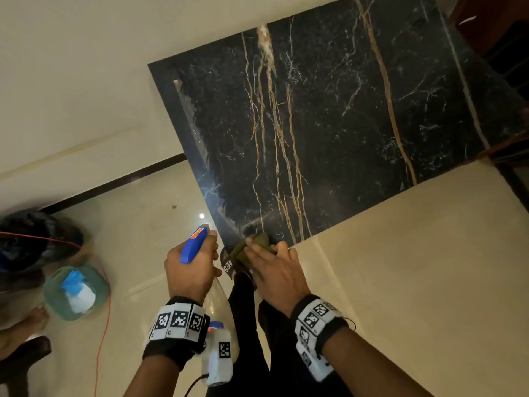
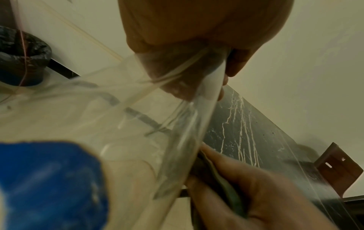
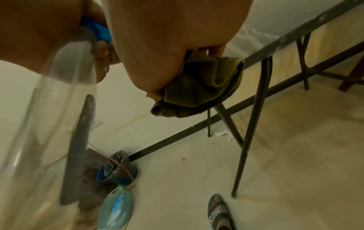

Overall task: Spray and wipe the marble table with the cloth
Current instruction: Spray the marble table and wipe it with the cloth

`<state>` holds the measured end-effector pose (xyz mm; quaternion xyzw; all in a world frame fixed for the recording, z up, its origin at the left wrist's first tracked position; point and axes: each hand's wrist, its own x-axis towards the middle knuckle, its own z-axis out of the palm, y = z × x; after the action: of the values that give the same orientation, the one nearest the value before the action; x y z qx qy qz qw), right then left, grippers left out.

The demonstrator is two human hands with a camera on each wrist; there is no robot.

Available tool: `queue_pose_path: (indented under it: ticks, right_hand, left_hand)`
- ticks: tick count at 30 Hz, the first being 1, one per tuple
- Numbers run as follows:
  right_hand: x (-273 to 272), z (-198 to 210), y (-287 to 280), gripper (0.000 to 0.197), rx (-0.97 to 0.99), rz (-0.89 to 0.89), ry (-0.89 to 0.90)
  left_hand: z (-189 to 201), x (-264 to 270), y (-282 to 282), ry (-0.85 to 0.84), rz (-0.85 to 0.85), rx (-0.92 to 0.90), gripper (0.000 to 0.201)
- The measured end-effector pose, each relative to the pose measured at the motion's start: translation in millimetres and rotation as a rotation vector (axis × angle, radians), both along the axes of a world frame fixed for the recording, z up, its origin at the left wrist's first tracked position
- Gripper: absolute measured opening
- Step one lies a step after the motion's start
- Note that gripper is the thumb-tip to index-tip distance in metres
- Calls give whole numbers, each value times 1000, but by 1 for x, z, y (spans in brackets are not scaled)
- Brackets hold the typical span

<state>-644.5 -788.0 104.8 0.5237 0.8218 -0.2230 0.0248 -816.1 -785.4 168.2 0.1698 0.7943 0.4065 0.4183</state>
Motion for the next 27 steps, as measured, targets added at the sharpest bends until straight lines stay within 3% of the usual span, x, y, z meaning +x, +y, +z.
queue_pose_path:
  ticks: [4, 6, 11, 15, 19, 21, 23, 27]
  right_hand:
    - [8, -5, 14, 51, 40, -304, -47]
    - [-11, -8, 2, 52, 43, -347, -49]
    - [-51, -9, -32, 53, 26, -77, 16]
    - [-30, -8, -9, 51, 29, -20, 6]
    - [-17, -9, 32, 54, 56, -361, -25]
    - [-32, -9, 33, 53, 64, -430, -41]
    - [-51, -9, 21, 57, 74, -375, -24]
    - [-67, -11, 3, 60, 106, -95, -27]
  left_hand:
    - [1, -16, -7, 20, 41, 7, 26]
    - [0, -22, -9, 31, 58, 7, 26]
    - [1, -29, -10, 24, 54, -7, 30]
    - [3, -41, -1, 36, 21, -2, 28]
    - [3, -54, 14, 35, -16, -7, 28]
    - [2, -57, 20, 27, -30, -10, 27]
    - [3, -55, 29, 11, -68, -23, 27]
    - [6, -55, 52, -14, -129, -33, 28]
